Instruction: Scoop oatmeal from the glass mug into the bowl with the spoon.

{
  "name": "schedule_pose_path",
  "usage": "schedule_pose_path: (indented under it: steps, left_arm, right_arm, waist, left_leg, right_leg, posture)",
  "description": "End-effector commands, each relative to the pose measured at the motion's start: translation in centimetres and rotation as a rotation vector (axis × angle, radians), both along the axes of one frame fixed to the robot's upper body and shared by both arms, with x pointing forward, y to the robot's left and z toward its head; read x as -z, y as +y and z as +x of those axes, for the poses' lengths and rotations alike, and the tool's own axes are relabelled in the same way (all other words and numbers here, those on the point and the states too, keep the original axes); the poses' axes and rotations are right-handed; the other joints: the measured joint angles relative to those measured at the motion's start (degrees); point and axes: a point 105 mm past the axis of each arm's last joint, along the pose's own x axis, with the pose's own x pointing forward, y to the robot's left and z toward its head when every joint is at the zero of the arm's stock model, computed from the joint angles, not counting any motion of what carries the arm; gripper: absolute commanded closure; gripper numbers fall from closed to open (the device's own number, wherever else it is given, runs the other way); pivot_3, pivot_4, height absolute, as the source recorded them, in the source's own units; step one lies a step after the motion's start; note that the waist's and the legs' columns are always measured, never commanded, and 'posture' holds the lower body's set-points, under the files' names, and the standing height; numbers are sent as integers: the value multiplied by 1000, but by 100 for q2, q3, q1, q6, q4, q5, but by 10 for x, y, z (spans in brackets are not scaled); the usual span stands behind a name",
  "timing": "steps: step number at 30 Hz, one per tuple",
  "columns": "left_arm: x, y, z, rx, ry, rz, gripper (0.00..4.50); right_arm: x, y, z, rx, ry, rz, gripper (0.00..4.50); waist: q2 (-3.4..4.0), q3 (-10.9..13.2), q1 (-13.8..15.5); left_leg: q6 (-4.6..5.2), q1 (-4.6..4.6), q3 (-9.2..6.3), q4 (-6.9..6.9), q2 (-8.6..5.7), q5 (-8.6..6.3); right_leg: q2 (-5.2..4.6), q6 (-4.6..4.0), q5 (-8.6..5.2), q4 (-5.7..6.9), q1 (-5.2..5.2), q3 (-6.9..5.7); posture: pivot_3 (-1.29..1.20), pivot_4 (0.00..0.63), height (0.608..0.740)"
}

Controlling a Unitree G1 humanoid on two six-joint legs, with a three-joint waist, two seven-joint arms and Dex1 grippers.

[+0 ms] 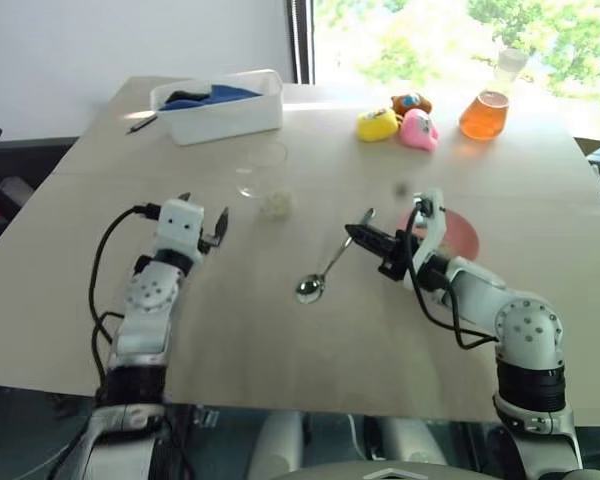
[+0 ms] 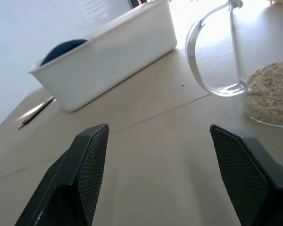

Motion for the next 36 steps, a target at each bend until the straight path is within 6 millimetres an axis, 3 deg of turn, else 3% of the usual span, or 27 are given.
schedule_pose_path:
  steps: [1, 9, 15, 21, 24, 31, 36]
  left_arm:
    - [-10, -2, 15, 12, -56, -6, 944]
    - [-28, -22, 34, 120, -112, -85, 944]
    - [-26, -22, 33, 138, -107, -86, 944]
    - [-41, -11, 49, 30, -130, -151, 944]
    - [-43, -18, 54, 42, -127, -166, 944]
    - [-36, -35, 61, 103, -74, -150, 944]
    - [-38, -32, 66, 71, -70, -190, 944]
  right_arm:
    - [-12, 3, -2, 7, -56, 30, 4500]
    - [-19, 7, -4, 15, -91, 38, 4500]
    - [-54, -3, 9, 62, -175, 77, 4500]
    - [-90, -5, 16, 75, -258, 115, 4500]
    - [-100, -7, 20, 90, -283, 119, 4500]
    - [-100, -9, 21, 109, -289, 113, 4500]
    - [-98, -9, 22, 124, -289, 113, 4500]
  waist:
    - [-2, 0, 2]
    - [-5, -1, -7]
    - [-5, -1, -17]
    - [-5, -1, -4]
    - [-6, -1, -6]
    - [-6, -1, -15]
    - [-6, -1, -10]
  left_leg:
    - [0, -3, 1, 0, 0, 0]
    - [-4, -74, 1, 12, -1, 3]
    - [-20, -72, 10, 13, -1, 13]
    - [-4, -76, 1, 17, -1, 4]
    - [-4, -77, 4, 19, -5, 4]
    - [-28, -79, 20, 18, -8, 18]
    - [-26, -79, 16, 20, -6, 18]
  right_leg:
    - [-9, 0, 0, 0, -3, 0]
    - [-19, 2, 2, 17, -77, -7]
    - [-22, 3, 2, 19, -83, -4]
    - [-15, 3, 3, 25, -83, -9]
    - [-13, 5, 4, 23, -83, -15]
    - [-16, 5, 4, 19, -86, -13]
    - [-12, 5, 4, 27, -88, -15]
  posture:
    - [0, 150, 740]
    - [0, 150, 740]
    - [0, 150, 740]
    - [0, 150, 740]
    - [0, 150, 740]
    - [0, 150, 740]
    - [0, 150, 740]
